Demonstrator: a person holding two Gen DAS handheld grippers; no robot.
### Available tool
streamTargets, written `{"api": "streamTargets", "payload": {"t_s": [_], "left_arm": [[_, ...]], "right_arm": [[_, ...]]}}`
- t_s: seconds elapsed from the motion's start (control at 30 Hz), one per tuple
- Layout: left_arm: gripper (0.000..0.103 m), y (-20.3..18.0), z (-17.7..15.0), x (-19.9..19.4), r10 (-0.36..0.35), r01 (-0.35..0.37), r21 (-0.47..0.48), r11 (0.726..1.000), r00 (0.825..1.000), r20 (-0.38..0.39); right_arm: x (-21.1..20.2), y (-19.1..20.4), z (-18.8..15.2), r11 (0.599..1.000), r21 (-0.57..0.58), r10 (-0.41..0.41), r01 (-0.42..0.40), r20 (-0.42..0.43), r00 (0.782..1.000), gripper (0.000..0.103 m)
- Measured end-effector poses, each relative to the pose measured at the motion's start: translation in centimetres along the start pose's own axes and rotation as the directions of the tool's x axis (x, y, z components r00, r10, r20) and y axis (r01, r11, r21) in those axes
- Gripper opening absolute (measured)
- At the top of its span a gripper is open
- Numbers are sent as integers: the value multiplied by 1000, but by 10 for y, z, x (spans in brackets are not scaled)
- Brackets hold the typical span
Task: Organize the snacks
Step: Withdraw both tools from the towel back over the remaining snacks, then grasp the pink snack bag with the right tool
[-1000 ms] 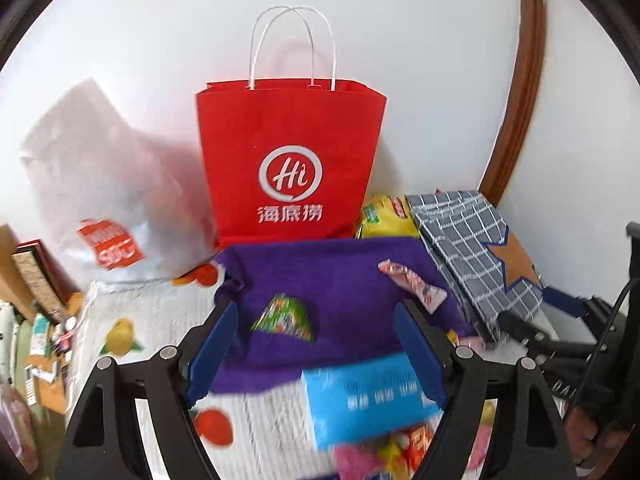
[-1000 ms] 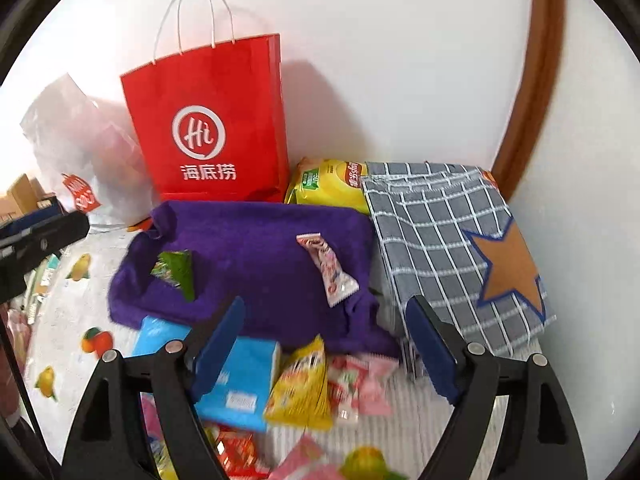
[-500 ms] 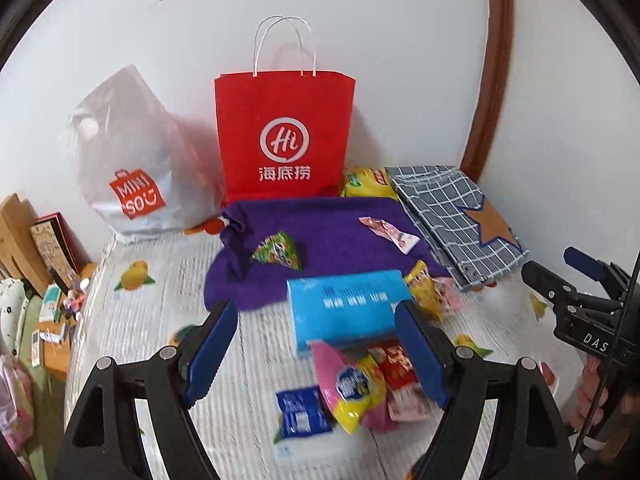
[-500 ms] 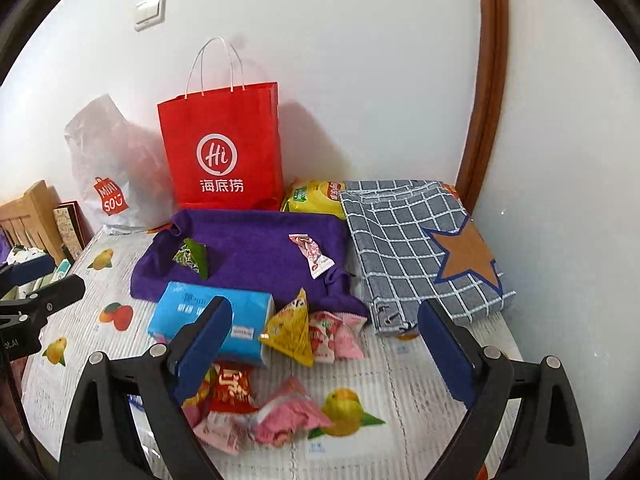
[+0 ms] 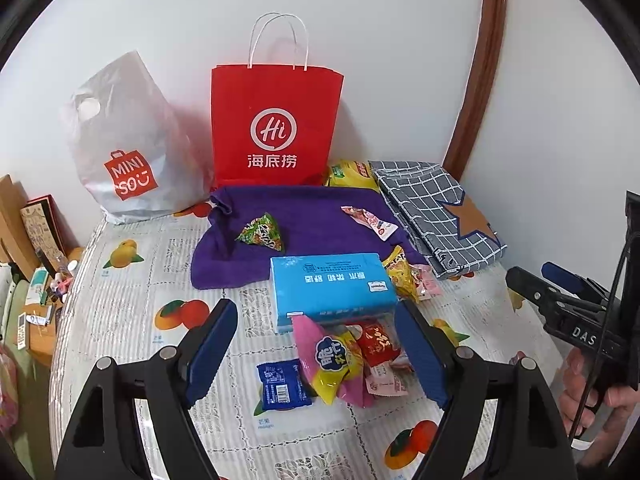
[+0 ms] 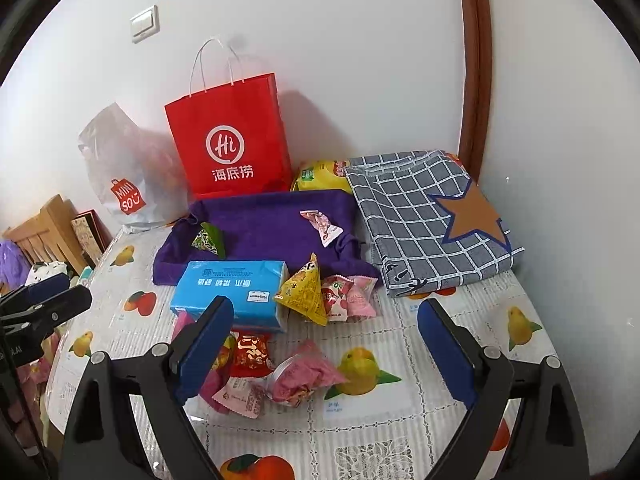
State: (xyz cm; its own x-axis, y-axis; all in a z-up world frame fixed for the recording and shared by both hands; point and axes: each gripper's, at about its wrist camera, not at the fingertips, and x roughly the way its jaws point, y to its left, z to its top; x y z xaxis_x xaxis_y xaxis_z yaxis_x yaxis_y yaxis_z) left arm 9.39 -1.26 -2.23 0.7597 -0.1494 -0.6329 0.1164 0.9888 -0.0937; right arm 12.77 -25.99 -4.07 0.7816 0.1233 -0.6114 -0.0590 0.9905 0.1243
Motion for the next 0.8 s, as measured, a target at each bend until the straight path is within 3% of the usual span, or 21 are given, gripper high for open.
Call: {"api": "streamTargets", "payload": {"t_s": [0.17,0.37,0.53,0.8], "left_arm": [[80,1,9,11,39,-40,-16,999,998,-45],[80,3,20,7,25,-25,-1,1000,1000,-3],[80,9,22,7,40,-41,-16,999,999,-11],[80,25,14,9,36,-37,-54,998,999,-22]], "right_arm": [[6,-1,0,1000,12,11,-11,-6,1000,93],[17,6,5,998,8,70,-70,6,998,93],[12,17,7,997,-25,76,-75,53,996,93],[16,25,-7,993,-102,71,-65,60,996,93]]}}
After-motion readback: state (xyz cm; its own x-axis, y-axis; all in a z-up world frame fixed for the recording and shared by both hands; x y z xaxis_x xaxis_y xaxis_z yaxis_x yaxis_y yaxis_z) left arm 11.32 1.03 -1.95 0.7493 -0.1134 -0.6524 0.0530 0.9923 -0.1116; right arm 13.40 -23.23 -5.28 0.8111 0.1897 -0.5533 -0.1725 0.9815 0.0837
